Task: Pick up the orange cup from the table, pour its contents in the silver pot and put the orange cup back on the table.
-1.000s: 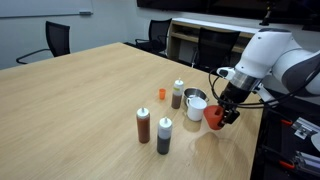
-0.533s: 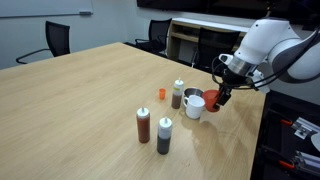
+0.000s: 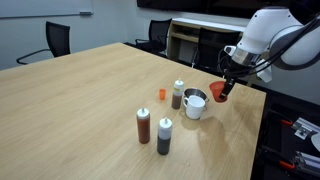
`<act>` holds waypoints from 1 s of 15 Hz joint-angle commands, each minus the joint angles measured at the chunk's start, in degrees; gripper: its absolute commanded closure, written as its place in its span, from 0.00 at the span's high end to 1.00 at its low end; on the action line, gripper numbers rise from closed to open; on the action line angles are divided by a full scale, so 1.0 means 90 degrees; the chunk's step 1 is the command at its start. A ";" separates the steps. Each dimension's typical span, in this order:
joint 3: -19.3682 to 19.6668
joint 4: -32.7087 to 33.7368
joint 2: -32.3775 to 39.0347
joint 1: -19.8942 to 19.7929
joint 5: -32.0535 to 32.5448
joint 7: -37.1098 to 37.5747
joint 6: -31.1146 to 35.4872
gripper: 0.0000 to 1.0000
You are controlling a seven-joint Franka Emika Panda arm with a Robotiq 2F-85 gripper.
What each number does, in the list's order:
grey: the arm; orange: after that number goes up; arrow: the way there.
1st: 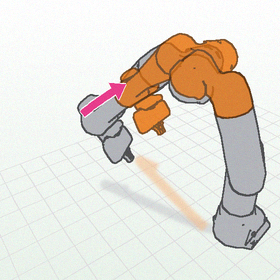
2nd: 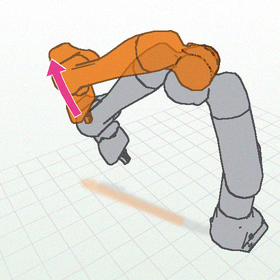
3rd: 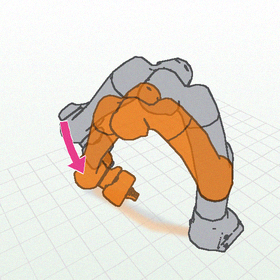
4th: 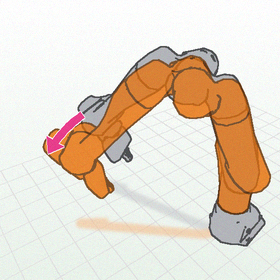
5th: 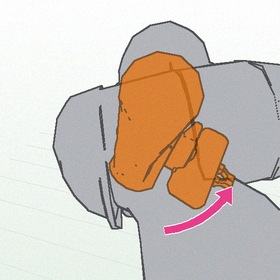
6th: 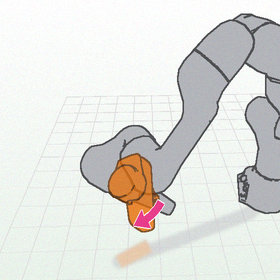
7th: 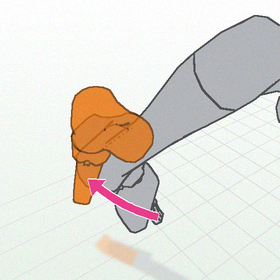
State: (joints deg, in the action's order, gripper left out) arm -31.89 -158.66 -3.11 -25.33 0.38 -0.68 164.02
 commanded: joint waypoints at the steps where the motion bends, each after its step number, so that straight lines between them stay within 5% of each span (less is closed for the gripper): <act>1: 0.1564 -0.0045 -0.0579 0.1412 0.0088 -0.0297 -0.0810 0.43; 4: 0.2438 0.0037 -0.0940 0.2032 0.0234 -0.0879 -0.1612 0.43; 8: 0.3239 0.0560 -0.1035 0.2327 0.0670 -0.1958 -0.2615 0.43; 15: 0.3662 0.1708 -0.0246 0.2543 0.1080 -0.2866 -0.3124 0.43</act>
State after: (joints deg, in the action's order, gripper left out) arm 0.11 -147.57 -9.65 -4.10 8.53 -24.42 138.68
